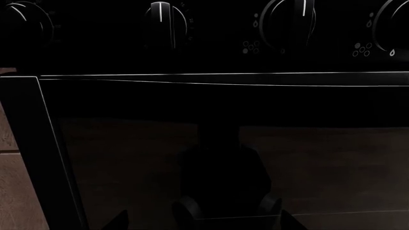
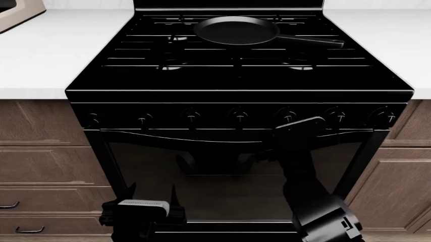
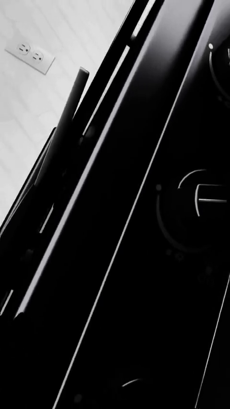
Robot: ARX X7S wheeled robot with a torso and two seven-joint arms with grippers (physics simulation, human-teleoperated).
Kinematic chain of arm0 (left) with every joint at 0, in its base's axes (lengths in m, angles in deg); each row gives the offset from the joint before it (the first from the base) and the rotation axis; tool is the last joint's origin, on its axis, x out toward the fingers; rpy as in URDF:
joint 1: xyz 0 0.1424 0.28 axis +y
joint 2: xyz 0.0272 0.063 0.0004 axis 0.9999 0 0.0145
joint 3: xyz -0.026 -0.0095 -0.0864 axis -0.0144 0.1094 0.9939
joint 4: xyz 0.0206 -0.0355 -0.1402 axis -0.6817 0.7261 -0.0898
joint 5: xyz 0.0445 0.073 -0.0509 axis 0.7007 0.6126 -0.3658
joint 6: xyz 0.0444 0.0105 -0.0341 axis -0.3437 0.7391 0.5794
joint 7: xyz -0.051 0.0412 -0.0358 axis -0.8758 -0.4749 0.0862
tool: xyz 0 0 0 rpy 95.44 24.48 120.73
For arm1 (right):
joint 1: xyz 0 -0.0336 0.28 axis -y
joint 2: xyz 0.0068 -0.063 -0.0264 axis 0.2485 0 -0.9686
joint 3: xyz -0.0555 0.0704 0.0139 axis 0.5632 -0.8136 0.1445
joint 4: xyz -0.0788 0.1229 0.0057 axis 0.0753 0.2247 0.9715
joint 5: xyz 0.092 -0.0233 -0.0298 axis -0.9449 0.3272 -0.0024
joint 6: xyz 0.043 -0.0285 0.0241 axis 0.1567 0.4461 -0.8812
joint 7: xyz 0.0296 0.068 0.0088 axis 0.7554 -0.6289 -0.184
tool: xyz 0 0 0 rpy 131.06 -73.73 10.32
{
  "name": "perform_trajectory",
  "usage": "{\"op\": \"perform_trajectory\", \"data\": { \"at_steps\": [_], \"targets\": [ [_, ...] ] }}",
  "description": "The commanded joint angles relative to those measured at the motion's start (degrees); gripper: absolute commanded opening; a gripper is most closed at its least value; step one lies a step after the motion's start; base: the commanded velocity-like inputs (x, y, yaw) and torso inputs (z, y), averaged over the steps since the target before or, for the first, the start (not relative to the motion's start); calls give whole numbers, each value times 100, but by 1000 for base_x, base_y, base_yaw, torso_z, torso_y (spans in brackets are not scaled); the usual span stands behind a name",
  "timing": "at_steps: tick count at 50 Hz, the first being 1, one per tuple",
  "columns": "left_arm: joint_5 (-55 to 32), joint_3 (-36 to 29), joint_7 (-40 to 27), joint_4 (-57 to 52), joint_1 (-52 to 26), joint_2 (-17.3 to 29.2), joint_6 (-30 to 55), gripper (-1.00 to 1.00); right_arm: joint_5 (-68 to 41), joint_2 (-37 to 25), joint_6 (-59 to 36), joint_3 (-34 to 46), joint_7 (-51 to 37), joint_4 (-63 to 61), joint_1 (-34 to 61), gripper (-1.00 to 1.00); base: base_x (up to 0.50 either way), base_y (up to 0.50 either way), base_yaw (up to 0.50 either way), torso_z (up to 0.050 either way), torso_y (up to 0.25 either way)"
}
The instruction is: Turn on the center burner of the stove.
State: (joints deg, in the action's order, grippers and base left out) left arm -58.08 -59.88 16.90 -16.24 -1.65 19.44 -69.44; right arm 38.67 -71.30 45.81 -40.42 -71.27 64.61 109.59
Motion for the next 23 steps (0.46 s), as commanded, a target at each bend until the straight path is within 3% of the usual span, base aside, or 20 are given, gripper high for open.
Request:
{"op": "perform_trajectory", "data": {
  "at_steps": [1, 23],
  "targets": [
    [-21, -22, -21, 1, 0, 20, -12, 100, 846, -105, -116, 259, -122, -202, 122, -100, 0, 0, 0, 0, 0],
    [-56, -66, -60, 6, -10, 52, -27, 100, 1236, -246, -343, 510, -250, -165, 187, -100, -3, 0, -1, 1, 3]
  ]
}}
